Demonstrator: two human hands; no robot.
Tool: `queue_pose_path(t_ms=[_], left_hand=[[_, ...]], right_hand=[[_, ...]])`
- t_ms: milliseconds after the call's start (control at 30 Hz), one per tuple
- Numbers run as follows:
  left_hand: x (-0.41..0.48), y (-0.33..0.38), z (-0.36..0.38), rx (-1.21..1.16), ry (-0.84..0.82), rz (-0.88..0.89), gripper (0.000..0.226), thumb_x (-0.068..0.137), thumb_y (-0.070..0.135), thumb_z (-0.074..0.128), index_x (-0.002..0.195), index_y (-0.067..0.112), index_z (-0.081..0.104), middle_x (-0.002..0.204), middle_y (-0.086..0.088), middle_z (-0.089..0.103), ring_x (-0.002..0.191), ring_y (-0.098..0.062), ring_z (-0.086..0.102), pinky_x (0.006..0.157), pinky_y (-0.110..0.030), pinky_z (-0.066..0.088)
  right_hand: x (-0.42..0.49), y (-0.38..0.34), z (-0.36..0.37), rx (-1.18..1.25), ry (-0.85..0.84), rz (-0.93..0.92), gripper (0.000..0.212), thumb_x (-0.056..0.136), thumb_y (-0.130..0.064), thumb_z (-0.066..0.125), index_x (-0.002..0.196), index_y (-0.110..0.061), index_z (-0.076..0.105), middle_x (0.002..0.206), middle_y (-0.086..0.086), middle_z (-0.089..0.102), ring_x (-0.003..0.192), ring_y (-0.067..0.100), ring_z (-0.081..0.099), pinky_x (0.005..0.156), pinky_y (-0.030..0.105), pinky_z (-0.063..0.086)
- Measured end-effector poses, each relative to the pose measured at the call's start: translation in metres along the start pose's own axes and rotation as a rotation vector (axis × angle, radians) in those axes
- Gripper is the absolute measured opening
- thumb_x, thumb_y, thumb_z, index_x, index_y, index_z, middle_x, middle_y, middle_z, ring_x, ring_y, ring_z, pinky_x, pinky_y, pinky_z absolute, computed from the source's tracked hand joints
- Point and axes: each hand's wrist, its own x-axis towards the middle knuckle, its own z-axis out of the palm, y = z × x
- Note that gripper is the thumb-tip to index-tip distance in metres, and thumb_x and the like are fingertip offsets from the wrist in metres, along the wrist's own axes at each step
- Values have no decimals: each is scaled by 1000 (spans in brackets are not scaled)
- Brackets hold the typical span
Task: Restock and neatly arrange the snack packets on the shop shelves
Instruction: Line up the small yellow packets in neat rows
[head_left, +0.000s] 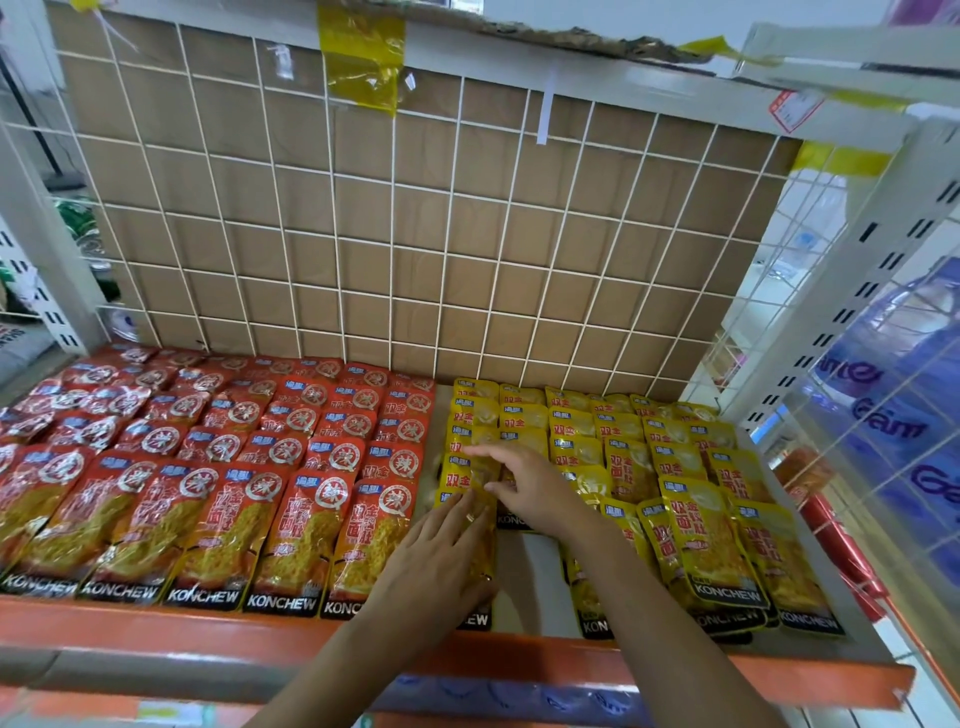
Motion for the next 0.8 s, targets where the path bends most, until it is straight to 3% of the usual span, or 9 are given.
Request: queue_pose_path(t_ms=[167,300,433,500,600,700,800], left_hand=[[-1,0,-4,5,-45,-6,67,75,60,30,115,20,65,119,1,64,106,-15,63,79,-27,53],[2,-1,-8,-5,-71,-6,63,79,58,31,121,21,60,124,1,62,111,-15,60,83,-26,52],[9,1,-10,8,-128,-24,62,79,57,32,121,22,61,128,0,59,115,-15,58,91,-25,45],[12,4,-14,16,-69,-24,62,79,57,33,122,22,60,133,0,54,117,-16,56,94,-27,39],[18,4,-12,29,0,11,62,90,50,34,143,18,31,146,4,11,139,-17,23,109,-32,14],[25,5,-14,26,-26,-39,67,87,52,28,144,16,32,150,-3,14,139,-25,28,109,-36,14],[32,-1,-7,20,-138,-55,68,96,50,27,149,18,0,157,-4,-6,144,-22,-7,115,-37,-7]], right_hand=[[2,1,2,40,48,0,44,91,-13,54,133,-25,48,139,-4,47,129,9,39,106,25,33],[10,3,0,-18,88,43,46,94,-15,50,139,-20,40,144,-2,41,134,13,34,108,25,27],[13,4,-1,-33,49,80,51,93,-19,51,141,-23,36,144,-2,41,130,14,39,104,26,32],[13,5,-1,-25,40,77,51,93,-19,52,141,-24,36,141,-2,45,126,14,44,101,26,35],[12,6,-2,-6,43,77,50,93,-18,52,140,-24,37,139,-2,47,124,14,45,99,24,36],[14,7,-5,-16,73,97,46,95,-16,48,139,-23,39,141,-1,45,127,16,43,100,26,36],[21,10,-9,-59,89,121,42,95,-14,48,136,-19,44,138,0,47,127,17,42,103,30,34]])
